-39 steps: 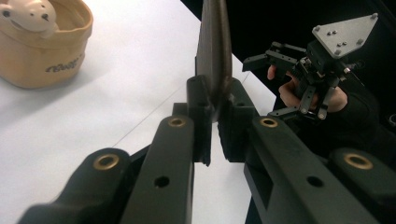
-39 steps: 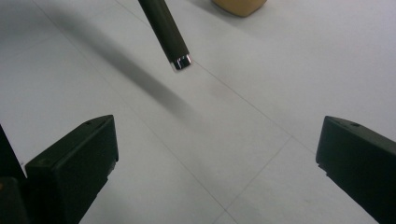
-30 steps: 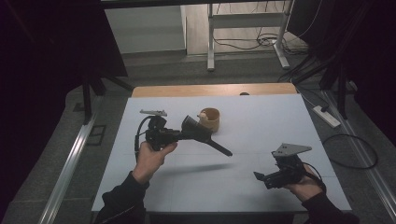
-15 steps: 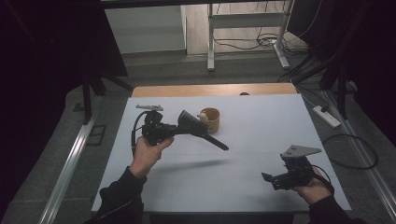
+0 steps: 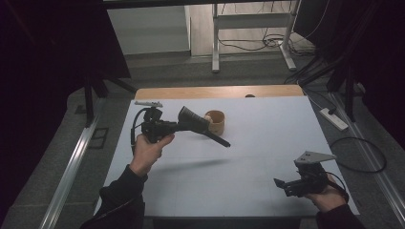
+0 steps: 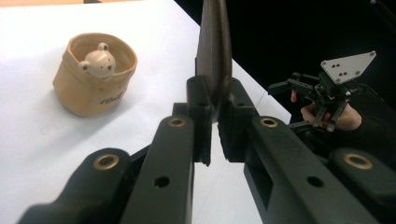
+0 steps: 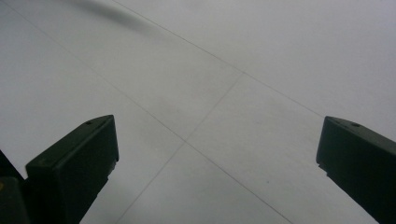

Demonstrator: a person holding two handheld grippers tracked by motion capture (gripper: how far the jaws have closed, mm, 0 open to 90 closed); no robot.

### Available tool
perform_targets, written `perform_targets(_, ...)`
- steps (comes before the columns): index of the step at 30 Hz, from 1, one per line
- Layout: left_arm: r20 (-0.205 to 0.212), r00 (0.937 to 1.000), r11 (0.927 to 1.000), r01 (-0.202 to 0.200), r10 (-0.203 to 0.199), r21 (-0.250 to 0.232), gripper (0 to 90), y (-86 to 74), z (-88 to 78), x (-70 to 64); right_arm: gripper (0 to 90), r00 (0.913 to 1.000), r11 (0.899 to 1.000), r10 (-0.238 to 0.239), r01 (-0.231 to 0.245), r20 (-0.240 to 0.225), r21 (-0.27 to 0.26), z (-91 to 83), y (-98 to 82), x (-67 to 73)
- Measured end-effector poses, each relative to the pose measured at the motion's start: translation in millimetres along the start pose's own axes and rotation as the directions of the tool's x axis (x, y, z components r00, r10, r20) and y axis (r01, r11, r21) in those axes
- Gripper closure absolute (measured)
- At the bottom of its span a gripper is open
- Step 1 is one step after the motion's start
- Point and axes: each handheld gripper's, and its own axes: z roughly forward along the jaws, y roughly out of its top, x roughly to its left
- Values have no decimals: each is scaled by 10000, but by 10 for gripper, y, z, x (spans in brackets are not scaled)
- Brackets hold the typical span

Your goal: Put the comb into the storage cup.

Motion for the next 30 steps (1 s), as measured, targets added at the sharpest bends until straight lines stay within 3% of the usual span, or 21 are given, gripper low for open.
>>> perform_targets(17, -79, 9999, 9997, 130, -132, -229, 830, 115, -58, 99, 0, 9922, 9949, 926, -955, 835, 315, -149, -113, -114)
perform_targets(30, -324, 9991, 9991, 252, -263, -342, 830, 205, -116, 166, 0, 9875, 9911, 1114, -1187, 1112, 608, -188, -149, -115)
